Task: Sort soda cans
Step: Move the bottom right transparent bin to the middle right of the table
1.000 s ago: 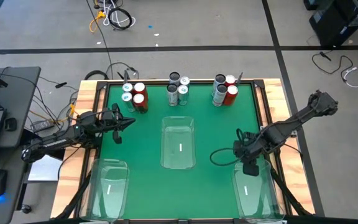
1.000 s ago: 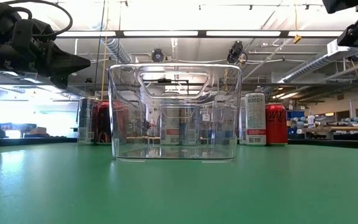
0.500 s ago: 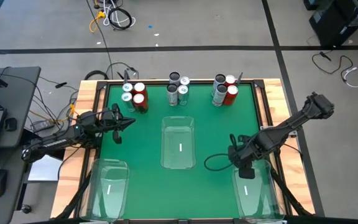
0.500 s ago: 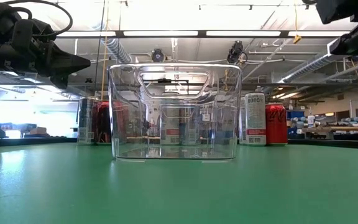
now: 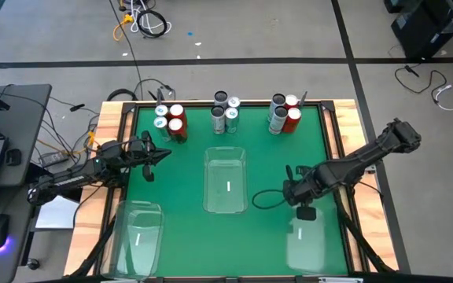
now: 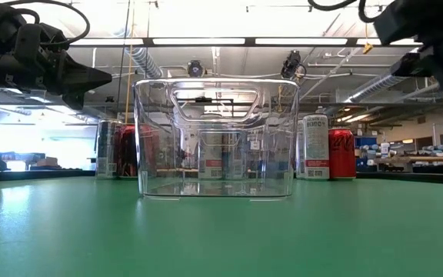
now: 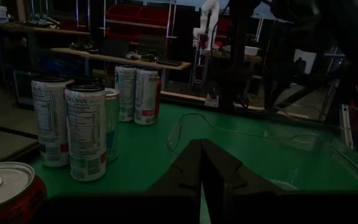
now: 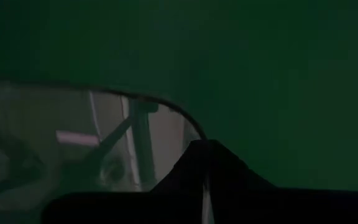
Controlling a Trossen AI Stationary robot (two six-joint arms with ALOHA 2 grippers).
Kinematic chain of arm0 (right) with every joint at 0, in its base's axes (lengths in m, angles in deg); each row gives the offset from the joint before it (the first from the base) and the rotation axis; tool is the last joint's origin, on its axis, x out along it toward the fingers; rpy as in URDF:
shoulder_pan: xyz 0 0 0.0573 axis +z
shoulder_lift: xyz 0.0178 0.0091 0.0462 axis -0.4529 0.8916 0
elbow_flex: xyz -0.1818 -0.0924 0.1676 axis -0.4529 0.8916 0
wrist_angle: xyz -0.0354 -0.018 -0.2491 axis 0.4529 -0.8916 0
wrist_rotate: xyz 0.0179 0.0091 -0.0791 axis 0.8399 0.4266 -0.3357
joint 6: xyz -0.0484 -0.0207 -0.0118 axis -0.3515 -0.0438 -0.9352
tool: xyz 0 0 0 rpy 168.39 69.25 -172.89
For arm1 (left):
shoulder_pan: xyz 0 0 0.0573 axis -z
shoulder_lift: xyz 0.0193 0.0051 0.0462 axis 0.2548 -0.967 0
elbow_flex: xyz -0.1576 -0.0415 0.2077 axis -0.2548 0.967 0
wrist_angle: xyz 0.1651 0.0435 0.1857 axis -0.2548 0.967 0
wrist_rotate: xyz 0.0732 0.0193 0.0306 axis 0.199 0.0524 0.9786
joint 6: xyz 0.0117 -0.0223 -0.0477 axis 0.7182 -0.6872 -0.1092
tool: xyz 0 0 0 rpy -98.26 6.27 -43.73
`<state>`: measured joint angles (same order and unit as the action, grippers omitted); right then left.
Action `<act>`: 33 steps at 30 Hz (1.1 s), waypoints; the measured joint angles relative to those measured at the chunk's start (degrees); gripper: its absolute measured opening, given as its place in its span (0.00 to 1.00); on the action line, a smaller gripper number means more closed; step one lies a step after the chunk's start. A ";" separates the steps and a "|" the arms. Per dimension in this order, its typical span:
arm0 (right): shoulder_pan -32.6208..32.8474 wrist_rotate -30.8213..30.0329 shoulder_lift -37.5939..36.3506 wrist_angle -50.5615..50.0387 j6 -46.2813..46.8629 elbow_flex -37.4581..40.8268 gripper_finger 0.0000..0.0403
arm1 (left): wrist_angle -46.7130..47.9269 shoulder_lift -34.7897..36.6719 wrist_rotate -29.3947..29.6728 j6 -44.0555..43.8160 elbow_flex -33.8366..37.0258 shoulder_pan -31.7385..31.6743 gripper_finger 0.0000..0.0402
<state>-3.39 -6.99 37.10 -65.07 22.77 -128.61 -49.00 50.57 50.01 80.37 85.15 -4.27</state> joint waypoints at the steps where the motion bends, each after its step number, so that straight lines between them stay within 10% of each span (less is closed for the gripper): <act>1: -0.76 -0.68 0.00 0.09 -1.18 0.00 0.02 | -0.01 0.00 0.01 0.01 -0.01 -0.02 0.03; 19: -11.38 -8.10 0.00 -0.57 -30.32 0.00 0.07 | -0.01 0.00 0.53 0.01 0.00 -0.02 0.03; 33: -16.81 -9.35 0.00 -0.38 -19.97 0.00 0.22 | -0.01 0.00 0.51 0.01 -0.02 -0.01 0.03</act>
<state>-20.20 -16.34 37.10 -65.45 2.80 -128.61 -49.01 50.57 50.52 80.38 85.13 -4.28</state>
